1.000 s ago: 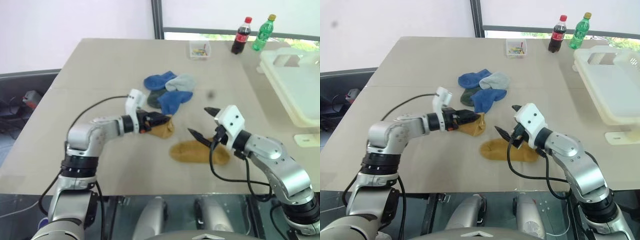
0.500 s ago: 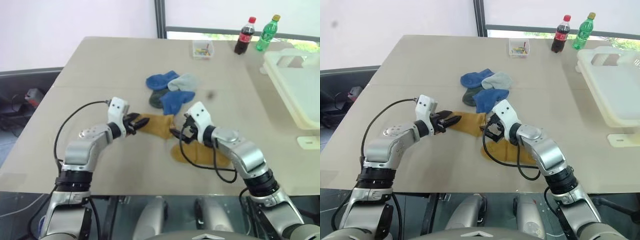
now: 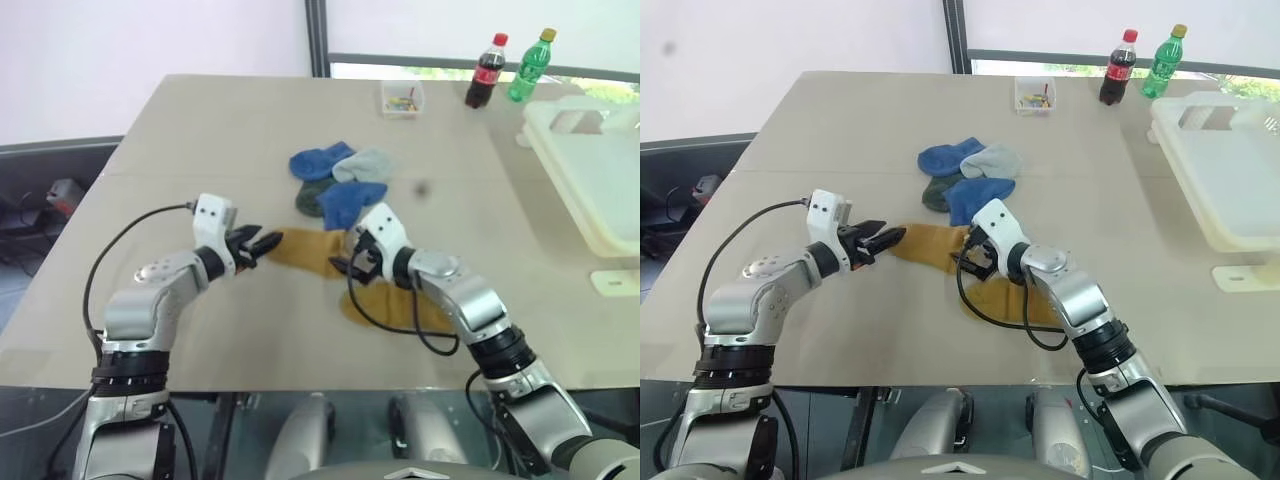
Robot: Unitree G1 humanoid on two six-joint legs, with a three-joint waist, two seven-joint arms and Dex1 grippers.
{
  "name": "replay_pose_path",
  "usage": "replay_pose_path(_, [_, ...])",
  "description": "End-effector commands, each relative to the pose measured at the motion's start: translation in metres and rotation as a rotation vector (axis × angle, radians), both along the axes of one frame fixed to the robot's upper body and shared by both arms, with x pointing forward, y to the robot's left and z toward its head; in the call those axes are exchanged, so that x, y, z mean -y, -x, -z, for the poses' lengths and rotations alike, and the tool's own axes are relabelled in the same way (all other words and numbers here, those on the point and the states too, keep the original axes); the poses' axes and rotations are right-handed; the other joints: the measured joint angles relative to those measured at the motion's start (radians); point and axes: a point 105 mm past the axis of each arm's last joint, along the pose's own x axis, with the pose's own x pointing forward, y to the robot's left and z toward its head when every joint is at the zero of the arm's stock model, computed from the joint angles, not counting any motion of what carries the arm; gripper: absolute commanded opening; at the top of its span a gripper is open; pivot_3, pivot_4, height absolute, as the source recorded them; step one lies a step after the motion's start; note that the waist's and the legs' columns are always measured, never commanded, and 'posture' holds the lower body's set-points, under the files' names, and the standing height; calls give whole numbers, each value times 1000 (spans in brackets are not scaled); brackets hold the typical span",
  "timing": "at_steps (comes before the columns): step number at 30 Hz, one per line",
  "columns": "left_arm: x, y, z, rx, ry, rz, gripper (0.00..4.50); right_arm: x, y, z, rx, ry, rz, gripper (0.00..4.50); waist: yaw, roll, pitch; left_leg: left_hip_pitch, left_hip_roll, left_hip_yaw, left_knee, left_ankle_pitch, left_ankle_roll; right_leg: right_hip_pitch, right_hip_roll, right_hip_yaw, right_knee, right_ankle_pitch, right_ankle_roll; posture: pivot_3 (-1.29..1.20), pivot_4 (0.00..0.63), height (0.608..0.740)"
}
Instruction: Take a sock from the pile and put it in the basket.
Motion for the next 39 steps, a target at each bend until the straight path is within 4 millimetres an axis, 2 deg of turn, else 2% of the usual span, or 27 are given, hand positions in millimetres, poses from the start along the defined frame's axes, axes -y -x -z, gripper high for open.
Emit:
replay_pose_path(1, [0, 4, 11, -22, -35, 10, 2878, 0, 0, -4, 40, 7, -17, 2974, 2, 0, 0, 0, 0, 0, 0, 0, 0, 0, 0, 0, 0, 0, 0, 0, 150, 740])
replay_pose_path(2, [2, 4, 16, -29, -31, 17, 2878, 2, -1, -2, 37, 10, -14, 2577, 2, 0, 0, 0, 0, 0, 0, 0, 0, 0, 0, 0, 0, 0, 0, 0, 150, 740])
replay_pose_path(3, [4, 5, 18, -33, -21, 25, 2332, 3, -1, -1, 33, 11, -11, 1813, 2, 0, 0, 0, 0, 0, 0, 0, 0, 0, 0, 0, 0, 0, 0, 0, 150, 740])
replay_pose_path(5, [10, 5, 21, -34, 4, 44, 2220, 5, -1, 0, 32, 15, -11, 1544, 3, 1, 0, 1, 0, 0, 0, 0, 0, 0, 0, 0, 0, 0, 0, 0, 150, 740])
replay_pose_path(8, [16, 4, 11, -10, 96, 58, 922, 10, -2, -1, 45, 22, -7, 130, 5, 1, -1, 1, 0, 0, 0, 0, 0, 0, 0, 0, 0, 0, 0, 0, 150, 740])
replay_pose_path(9, [17, 4, 7, 1, 129, 62, 601, 12, -3, -3, 52, 21, -6, 17, 5, 1, -1, 1, 0, 0, 0, 0, 0, 0, -1, 0, 0, 0, 0, 0, 150, 740])
replay_pose_path(10, [17, 4, 4, 8, 149, 65, 44, 13, -3, -4, 56, 19, -5, 0, 5, 1, -1, 1, 0, 0, 0, 0, 0, 1, -1, 0, 0, 0, 0, 0, 150, 740])
replay_pose_path(11, [18, 5, 1, 14, 170, 71, 44, 14, -3, -5, 66, 19, -4, 0, 5, 1, -1, 0, 0, 0, 0, 0, 0, 1, -1, 0, 0, 0, 0, 0, 150, 740])
replay_pose_path(16, [42, 30, -46, 18, 410, 269, 44, 31, 16, -37, 119, -48, -64, 0, 6, 0, 1, -2, 1, -1, 0, 0, 0, -1, 0, -1, 0, 0, 0, 0, 150, 740])
replay_pose_path(21, [70, 58, -65, -92, 508, 452, 44, 65, 47, -56, 115, -33, -89, 0, 5, 0, 1, -2, 0, -2, 0, 0, 0, 0, -1, -2, -2, 0, 0, 0, 150, 740])
replay_pose_path(24, [82, 65, -54, -170, 468, 473, 44, 95, 65, -55, 90, 49, -50, 0, 8, 0, 1, -1, 0, -3, 0, 0, 0, 2, -1, -2, -2, 0, 0, 0, 150, 740])
replay_pose_path(28, [97, 67, -33, -230, 445, 454, 44, 122, 79, -49, 58, 120, 45, 0, 6, 1, 1, 1, 0, -2, 0, 0, 0, 4, -1, -1, -2, 0, 0, 0, 150, 740])
replay_pose_path(35, [121, 79, -18, -244, 402, 487, 44, 139, 95, -41, 27, 158, 152, 0, 6, 1, 0, 1, 1, -1, 0, 0, 0, 3, 0, 0, -2, 0, 0, 0, 150, 740])
replay_pose_path(39, [125, 87, -10, -257, 353, 499, 44, 142, 98, -38, 18, 171, 179, 0, 9, 1, 0, 1, 1, 0, 0, 0, 0, 4, 0, 0, -2, 0, 0, 0, 150, 740])
